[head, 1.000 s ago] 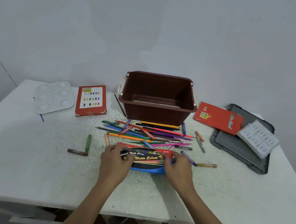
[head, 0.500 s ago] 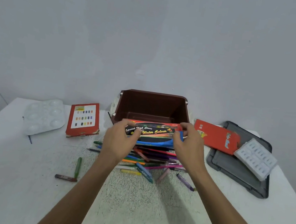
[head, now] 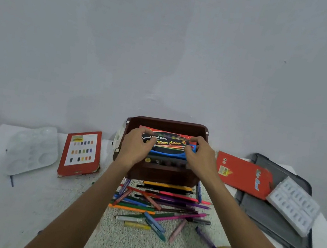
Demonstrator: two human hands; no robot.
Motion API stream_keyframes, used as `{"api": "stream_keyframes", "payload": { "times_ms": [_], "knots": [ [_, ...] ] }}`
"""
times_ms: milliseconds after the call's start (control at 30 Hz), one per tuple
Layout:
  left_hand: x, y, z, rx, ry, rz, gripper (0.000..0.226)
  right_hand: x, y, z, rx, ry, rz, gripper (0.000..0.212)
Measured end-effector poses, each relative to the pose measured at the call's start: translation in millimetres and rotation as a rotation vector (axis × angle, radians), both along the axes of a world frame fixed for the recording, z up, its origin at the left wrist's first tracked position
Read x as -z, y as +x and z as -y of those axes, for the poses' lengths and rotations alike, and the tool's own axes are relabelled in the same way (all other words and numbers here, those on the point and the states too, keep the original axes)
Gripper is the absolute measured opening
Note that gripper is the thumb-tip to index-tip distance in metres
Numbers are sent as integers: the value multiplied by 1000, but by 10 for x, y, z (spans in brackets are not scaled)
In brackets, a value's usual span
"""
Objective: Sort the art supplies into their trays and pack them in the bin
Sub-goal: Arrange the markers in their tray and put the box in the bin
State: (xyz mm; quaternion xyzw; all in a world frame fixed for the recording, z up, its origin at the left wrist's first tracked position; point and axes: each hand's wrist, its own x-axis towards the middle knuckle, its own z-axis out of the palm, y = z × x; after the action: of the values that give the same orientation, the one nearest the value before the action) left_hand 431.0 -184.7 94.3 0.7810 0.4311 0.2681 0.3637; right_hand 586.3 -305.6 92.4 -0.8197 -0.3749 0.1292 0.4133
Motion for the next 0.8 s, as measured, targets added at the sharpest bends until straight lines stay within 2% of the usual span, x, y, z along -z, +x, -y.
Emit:
{"api": "stream_keyframes", "payload": {
  "times_ms": [300, 433, 600, 700, 800],
  "knots": [
    [248, 354, -435, 60, -61, -200, 31, 182, 321, -491, -56, -174, -13, 26],
    [432, 403, -588, 77, -87, -282, 27, 265, 386, -585, -78, -245, -35, 22],
    [582, 464, -652, 133, -174, -437, 38, 393, 424, -636, -174, -379, -68, 30],
    [644, 487, -672, 172, -218, -518, 27, 414, 419, -664, -208, -450, -90, 35],
    [718, 509, -712, 204, -268, -593, 45, 430, 418, -684, -237, -519, -90, 34]
  ]
}}
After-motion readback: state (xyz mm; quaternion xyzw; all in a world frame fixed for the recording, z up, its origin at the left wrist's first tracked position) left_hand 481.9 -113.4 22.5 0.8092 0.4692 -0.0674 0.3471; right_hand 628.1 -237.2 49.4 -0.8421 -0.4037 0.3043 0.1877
